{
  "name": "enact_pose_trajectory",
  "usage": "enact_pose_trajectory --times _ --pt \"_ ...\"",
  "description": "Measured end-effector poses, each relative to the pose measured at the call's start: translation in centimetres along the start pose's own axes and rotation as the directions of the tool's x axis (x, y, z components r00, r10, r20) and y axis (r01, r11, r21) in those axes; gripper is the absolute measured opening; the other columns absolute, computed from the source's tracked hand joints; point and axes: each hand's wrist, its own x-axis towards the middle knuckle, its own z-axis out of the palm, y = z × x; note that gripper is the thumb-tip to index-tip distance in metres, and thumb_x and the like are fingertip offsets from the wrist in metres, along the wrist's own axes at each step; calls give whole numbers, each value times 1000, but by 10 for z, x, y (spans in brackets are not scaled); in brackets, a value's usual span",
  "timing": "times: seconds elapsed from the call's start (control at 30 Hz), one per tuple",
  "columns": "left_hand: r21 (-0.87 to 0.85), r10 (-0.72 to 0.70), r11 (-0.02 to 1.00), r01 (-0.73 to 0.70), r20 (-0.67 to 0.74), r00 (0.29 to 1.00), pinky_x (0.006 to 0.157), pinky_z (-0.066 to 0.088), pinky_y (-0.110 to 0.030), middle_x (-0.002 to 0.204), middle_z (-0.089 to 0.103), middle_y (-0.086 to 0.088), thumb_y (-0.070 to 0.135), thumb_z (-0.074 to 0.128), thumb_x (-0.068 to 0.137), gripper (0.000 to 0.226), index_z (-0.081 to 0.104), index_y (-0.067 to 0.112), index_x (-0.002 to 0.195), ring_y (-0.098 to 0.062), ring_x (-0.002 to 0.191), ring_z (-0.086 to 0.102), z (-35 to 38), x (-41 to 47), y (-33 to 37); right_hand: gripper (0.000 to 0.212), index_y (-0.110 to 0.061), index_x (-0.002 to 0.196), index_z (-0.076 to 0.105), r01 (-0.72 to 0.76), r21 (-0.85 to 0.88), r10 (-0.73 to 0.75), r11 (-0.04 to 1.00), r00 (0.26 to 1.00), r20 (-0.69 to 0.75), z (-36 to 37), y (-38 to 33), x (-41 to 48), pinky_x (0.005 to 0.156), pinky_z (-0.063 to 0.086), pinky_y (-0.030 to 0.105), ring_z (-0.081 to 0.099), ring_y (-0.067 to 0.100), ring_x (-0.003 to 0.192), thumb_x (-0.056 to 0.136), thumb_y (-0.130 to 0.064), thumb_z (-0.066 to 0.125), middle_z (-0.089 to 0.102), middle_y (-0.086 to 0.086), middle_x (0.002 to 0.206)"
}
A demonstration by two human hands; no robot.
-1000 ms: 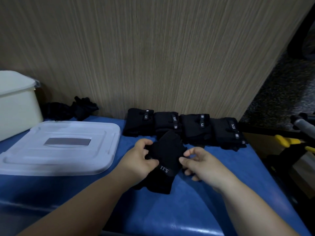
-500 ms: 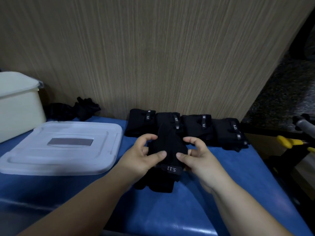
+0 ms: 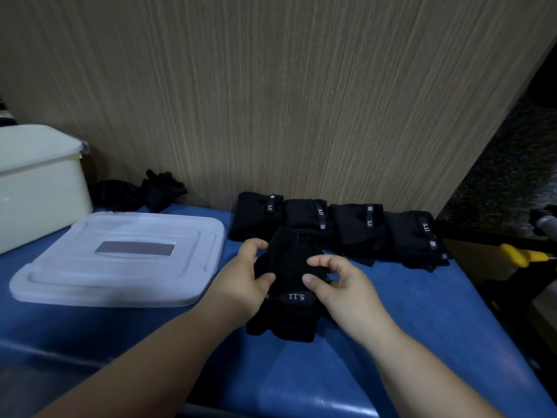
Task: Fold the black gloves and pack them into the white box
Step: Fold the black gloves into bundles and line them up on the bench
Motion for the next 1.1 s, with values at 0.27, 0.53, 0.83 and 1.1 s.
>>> enact_pose_trajectory --times 0.27,0.53,0.83,1.1 --pt "302 4 953 -9 17 1000 89 48 -30 122 54 2 22 59 92 70 17 34 147 -15 93 60 -1 0 -6 42 -28 118 58 -74 -192 86 979 995 54 3 9 0 67 44 16 58 9 80 80 -35 75 64 6 105" --pt "457 300 853 -252 -35 953 106 29 -22 140 30 14 22 60 88 61 34 30 143 -12 127 35 -3 -1 -12 25 -39 88 59 9 -533 -9 846 1000 3 -5 -8 -10 76 43 23 54 7 92 84 -63 52 54 -12 101" --pt "494 278 747 -445 376 884 119 0 -27 150 16 27 16 35 102 47 32 36 145 0 145 0 -3 6 -10 69 -33 126 57 282 -568 -294 773 953 74 -2 -7 -16 110 24 22 26 2 131 80 -73 26 40 -21 129" --pt "521 99 777 -353 453 886 115 -10 -24 157 -1 22 32 26 104 48 12 36 151 7 140 -10 -4 9 -22 56 -30 153 6 290 -700 50 653 906 421 -1 1 -19 119 -10 36 -16 -1 143 102 -47 19 -3 -18 159"
